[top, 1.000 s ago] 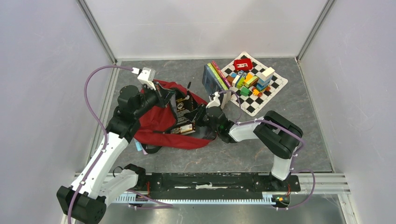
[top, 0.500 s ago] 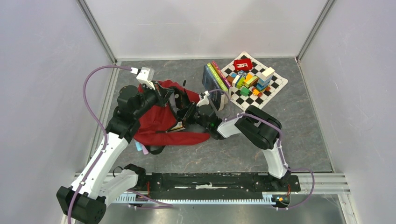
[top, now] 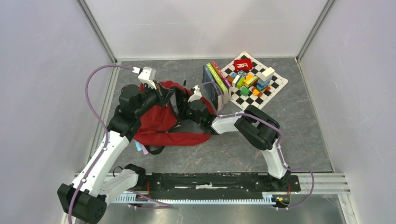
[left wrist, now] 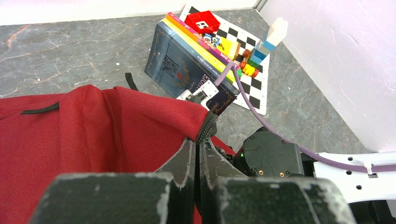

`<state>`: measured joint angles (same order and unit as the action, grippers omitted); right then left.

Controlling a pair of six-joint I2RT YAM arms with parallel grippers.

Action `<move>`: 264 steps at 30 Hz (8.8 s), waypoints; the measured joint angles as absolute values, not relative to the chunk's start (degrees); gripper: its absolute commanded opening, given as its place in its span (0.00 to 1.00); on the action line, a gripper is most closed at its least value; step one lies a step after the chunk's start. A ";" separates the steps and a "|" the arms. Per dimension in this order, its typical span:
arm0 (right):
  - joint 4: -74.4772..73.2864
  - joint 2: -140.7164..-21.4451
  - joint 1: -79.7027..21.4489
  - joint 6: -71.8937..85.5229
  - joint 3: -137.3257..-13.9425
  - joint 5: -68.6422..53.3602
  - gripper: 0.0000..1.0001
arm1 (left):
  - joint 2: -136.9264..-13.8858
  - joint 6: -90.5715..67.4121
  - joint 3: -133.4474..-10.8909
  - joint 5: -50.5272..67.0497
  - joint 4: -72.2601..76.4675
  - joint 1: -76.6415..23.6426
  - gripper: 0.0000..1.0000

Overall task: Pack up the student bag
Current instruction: Place the book in the student bag, then pick up the book from the center of the board, then place the book in the student bag.

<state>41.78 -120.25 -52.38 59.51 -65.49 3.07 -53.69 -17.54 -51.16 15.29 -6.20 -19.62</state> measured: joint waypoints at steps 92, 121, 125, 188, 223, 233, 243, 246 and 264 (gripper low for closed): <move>-15.55 -101.82 -32.69 0.05 -78.24 4.14 0.44 | -58.78 -20.51 -52.12 12.60 -7.27 -12.62 0.02; -21.43 -115.26 -33.36 -0.86 -93.89 6.02 0.00 | -59.20 -20.51 -52.34 12.64 -7.62 -12.62 0.02; -22.74 -114.43 -33.39 -0.75 -94.04 4.93 0.00 | -59.11 -20.51 -52.49 12.64 -7.62 -12.62 0.02; 15.42 -90.89 -46.46 42.92 -55.77 -14.63 0.00 | -55.70 -19.90 -51.57 13.17 -6.28 -12.62 0.02; 32.36 -112.95 -40.58 59.42 -62.39 -3.81 0.00 | -56.58 -20.25 -51.13 15.59 -5.50 -12.60 0.02; 32.88 -118.98 -43.59 62.28 -69.36 -0.95 0.00 | -56.86 -20.71 -51.13 15.79 -5.41 -12.62 0.02; 32.60 -121.27 -47.46 60.31 -69.47 0.05 0.00 | -56.90 -21.02 -51.13 16.80 -4.43 -12.62 0.02; 32.23 -121.27 -48.45 58.72 -69.23 0.08 0.00 | -56.97 -21.06 -51.13 17.10 -4.32 -12.62 0.02; 22.09 -119.46 -50.83 37.12 -72.77 4.69 0.65 | -57.49 -21.65 -51.13 17.17 -4.12 -12.62 0.02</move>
<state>22.09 -119.46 -50.83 37.12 -72.77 4.69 -57.49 -21.65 -51.13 17.17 -4.12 -12.62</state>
